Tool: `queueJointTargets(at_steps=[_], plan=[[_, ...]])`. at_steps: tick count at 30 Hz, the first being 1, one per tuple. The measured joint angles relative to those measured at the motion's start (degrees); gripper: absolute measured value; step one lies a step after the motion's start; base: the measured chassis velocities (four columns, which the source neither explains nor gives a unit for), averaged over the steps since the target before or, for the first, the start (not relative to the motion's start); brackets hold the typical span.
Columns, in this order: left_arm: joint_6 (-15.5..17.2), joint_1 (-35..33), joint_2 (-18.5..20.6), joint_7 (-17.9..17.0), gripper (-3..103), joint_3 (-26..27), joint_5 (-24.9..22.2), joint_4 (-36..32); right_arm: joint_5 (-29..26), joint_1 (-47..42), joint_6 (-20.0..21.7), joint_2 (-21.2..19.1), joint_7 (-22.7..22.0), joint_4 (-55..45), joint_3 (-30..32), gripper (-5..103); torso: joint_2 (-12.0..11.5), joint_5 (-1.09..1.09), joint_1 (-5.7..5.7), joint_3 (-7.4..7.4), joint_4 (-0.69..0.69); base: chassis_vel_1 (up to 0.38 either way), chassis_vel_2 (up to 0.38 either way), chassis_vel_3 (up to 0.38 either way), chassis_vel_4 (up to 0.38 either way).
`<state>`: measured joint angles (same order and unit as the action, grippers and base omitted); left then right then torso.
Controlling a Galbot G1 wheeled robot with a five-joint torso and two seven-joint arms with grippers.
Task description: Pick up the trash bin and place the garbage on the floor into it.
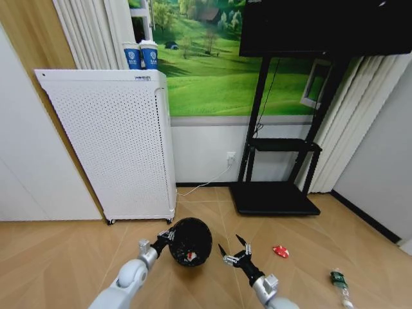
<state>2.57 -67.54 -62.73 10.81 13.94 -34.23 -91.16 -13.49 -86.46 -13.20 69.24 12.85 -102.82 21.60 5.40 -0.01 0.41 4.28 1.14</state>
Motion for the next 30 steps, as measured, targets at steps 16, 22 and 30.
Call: queueJointTargets(at_steps=[16, 22, 30], plan=[[-1.0, -6.5, 0.4, 1.5, 7, 5.4, 1.4, -4.5, 1.1, -0.2, -0.1, 0.7, 0.3, 1.1, 0.3, 100, 0.0, 0.01, 0.0, 0.01, 0.02, -0.236, -0.23, 0.23, 0.234], [-1.5, -7.4, 0.6, 1.6, 7, 7.0, 1.7, -5.2, 0.9, 0.0, 0.0, 0.8, 1.1, 1.5, 1.0, 100, 0.0, 0.0, 0.01, 0.01, 0.02, -0.344, -0.337, 0.36, 0.359], [-2.3, -9.9, -0.7, 1.7, 7, 11.1, 2.5, -6.4, 2.0, -0.6, -0.5, 1.5, 0.8, 2.0, 2.1, 100, 0.0, 0.05, 0.0, 0.0, 0.04, -0.341, -0.279, 0.337, 0.261]])
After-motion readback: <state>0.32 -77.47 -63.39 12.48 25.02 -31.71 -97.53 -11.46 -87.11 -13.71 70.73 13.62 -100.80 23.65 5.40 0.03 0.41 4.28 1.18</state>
